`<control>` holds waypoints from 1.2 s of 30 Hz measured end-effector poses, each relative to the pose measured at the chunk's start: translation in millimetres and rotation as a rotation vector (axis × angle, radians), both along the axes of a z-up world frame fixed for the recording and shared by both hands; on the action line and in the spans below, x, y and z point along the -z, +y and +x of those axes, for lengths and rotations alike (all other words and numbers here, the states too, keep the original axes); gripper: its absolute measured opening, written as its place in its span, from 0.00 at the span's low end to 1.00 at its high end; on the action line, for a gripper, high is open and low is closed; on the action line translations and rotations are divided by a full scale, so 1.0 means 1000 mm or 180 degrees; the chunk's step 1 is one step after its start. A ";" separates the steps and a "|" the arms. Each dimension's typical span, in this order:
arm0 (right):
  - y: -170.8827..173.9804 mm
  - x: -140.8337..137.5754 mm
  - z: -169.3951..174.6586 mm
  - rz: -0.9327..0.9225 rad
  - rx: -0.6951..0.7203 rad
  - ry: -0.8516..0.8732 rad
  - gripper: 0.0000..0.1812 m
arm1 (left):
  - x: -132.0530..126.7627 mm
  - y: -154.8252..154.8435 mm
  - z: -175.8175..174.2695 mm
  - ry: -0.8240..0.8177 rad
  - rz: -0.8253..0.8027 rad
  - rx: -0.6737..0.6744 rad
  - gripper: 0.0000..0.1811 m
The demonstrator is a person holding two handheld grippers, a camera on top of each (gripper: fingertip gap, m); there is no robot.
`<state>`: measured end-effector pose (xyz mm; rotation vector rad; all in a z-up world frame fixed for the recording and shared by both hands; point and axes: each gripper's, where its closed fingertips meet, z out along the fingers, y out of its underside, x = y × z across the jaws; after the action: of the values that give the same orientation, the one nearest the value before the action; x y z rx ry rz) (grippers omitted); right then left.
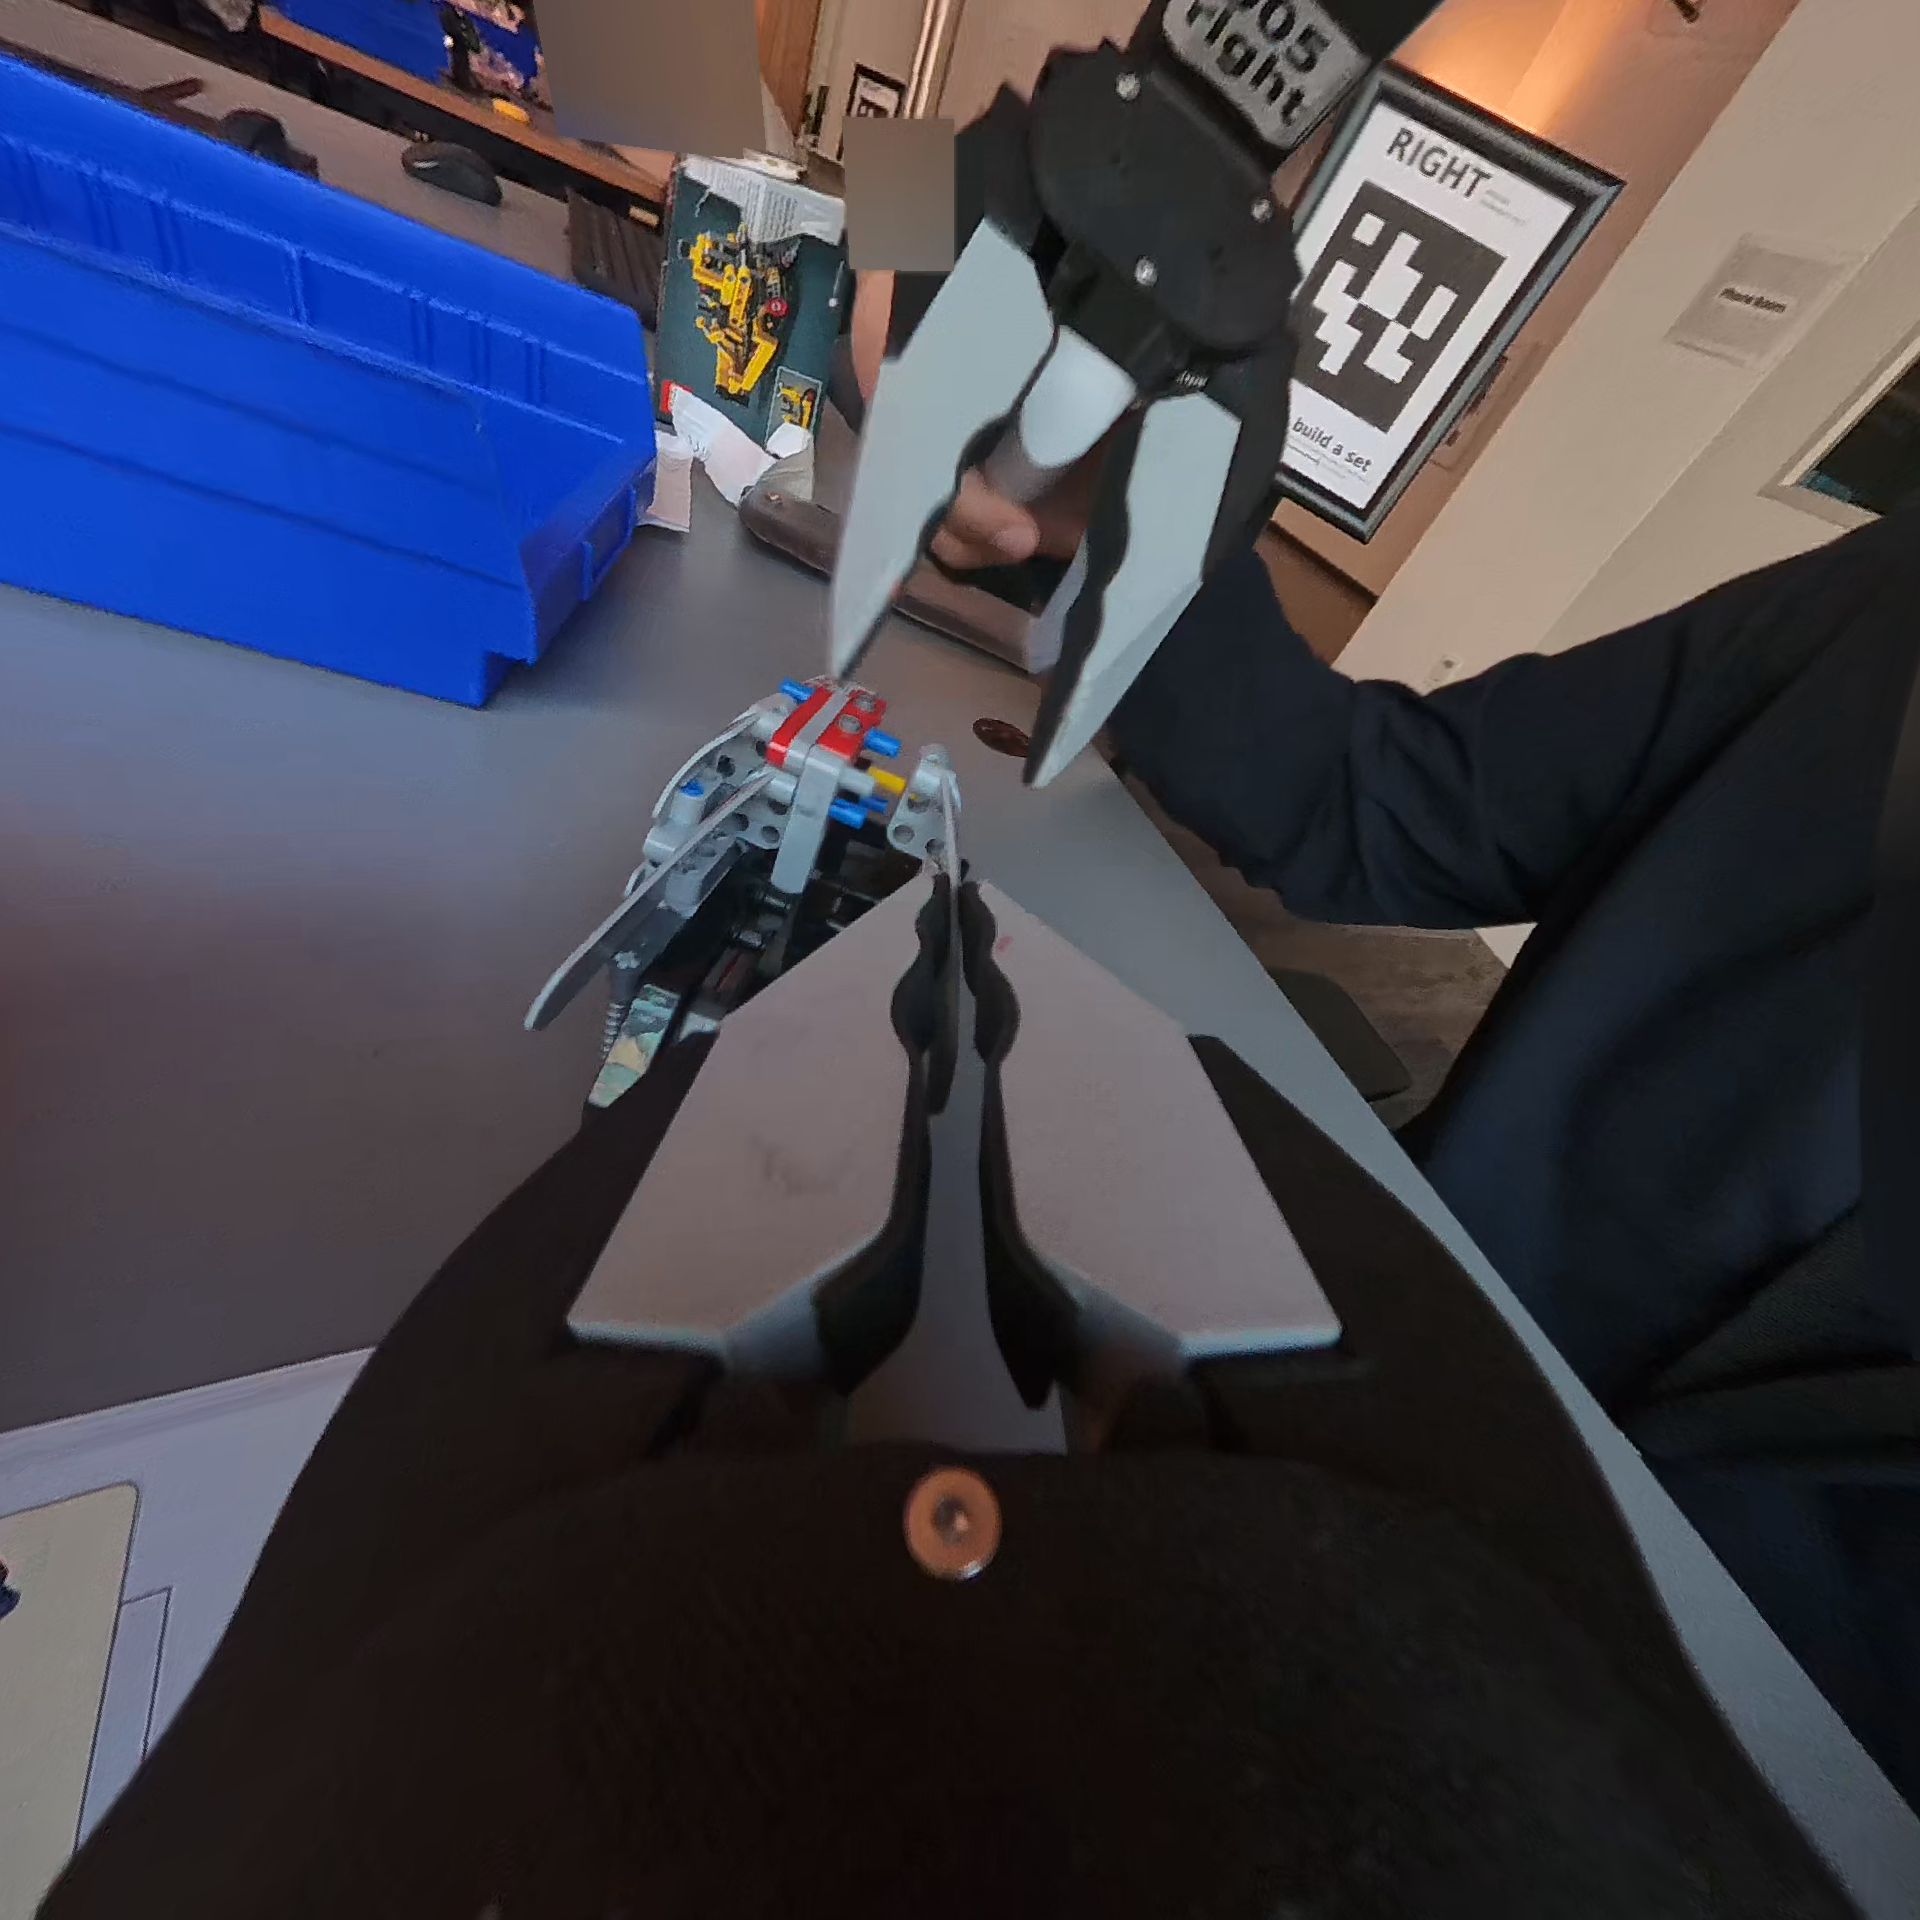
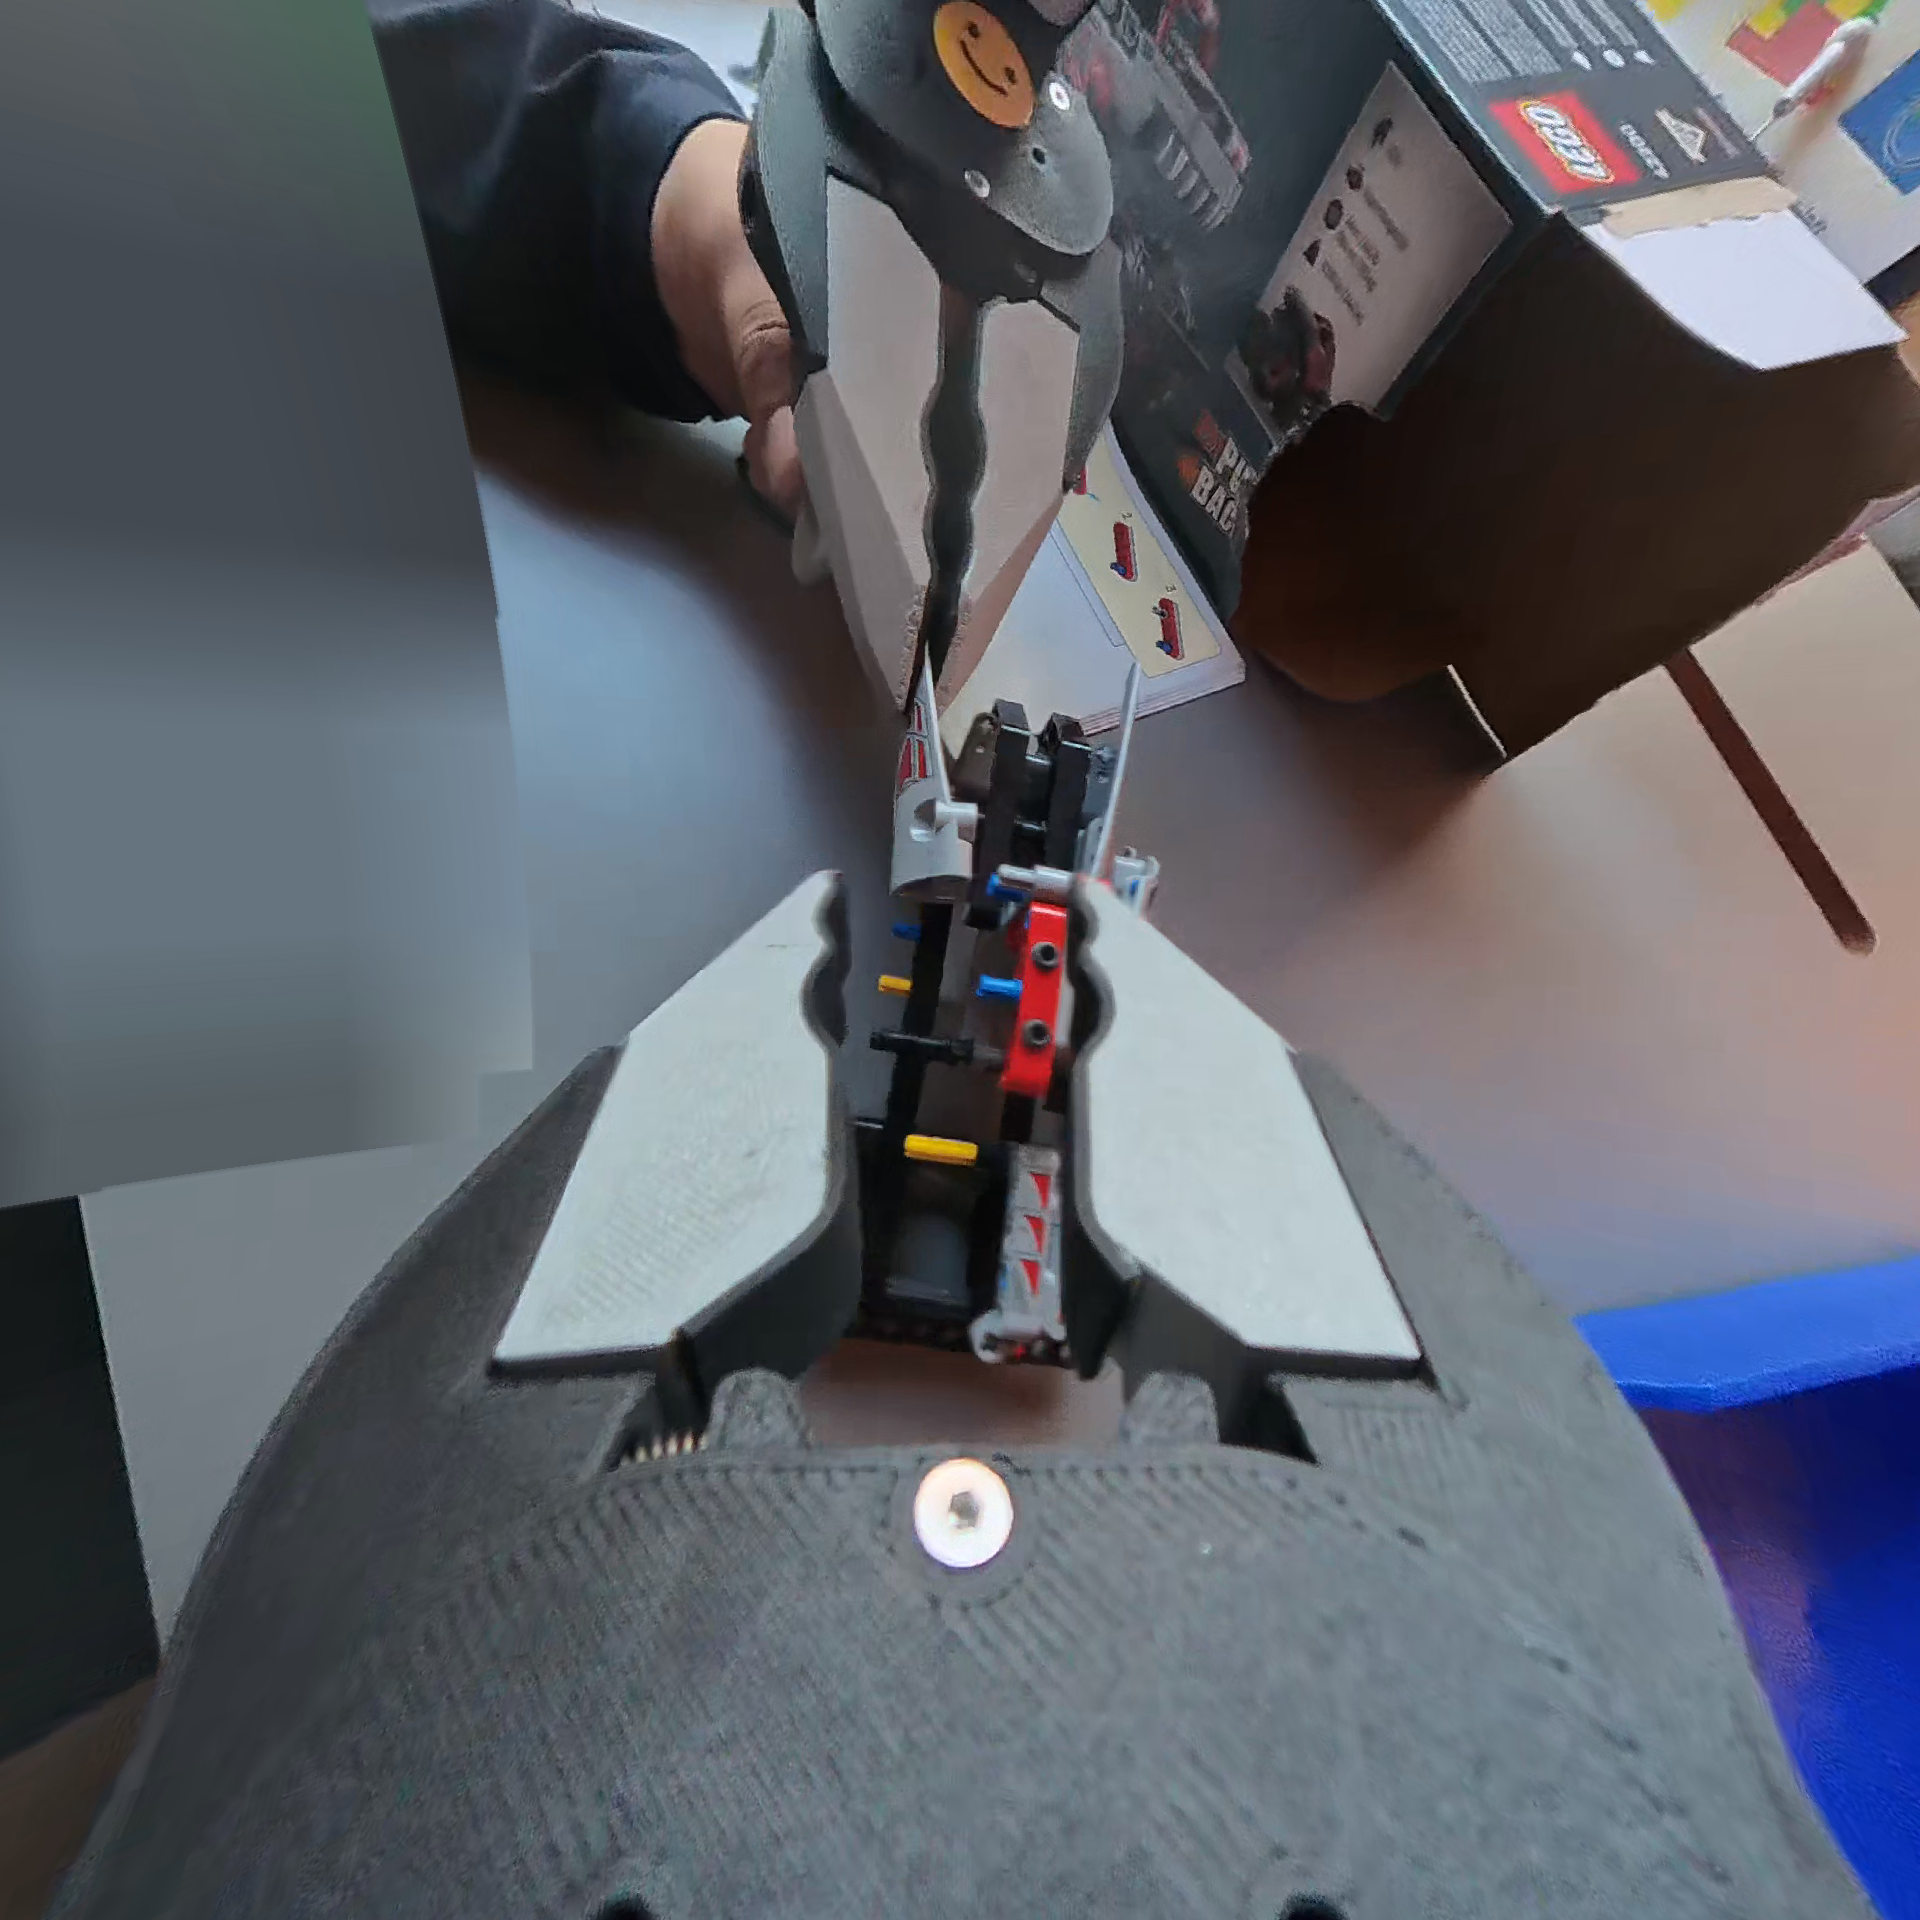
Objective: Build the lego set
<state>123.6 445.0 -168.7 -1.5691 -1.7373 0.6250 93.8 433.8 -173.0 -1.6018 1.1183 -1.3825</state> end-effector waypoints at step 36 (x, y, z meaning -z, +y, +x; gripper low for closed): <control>-0.014 -0.005 0.003 -0.1416 0.0092 0.1109 0.05 | 0.051 0.033 -0.033 0.1509 0.0938 -0.0638 0.31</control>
<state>127.0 431.3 -164.1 -1.6461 -1.3710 1.2552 60.5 466.7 -224.1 -1.8065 1.3154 -0.6845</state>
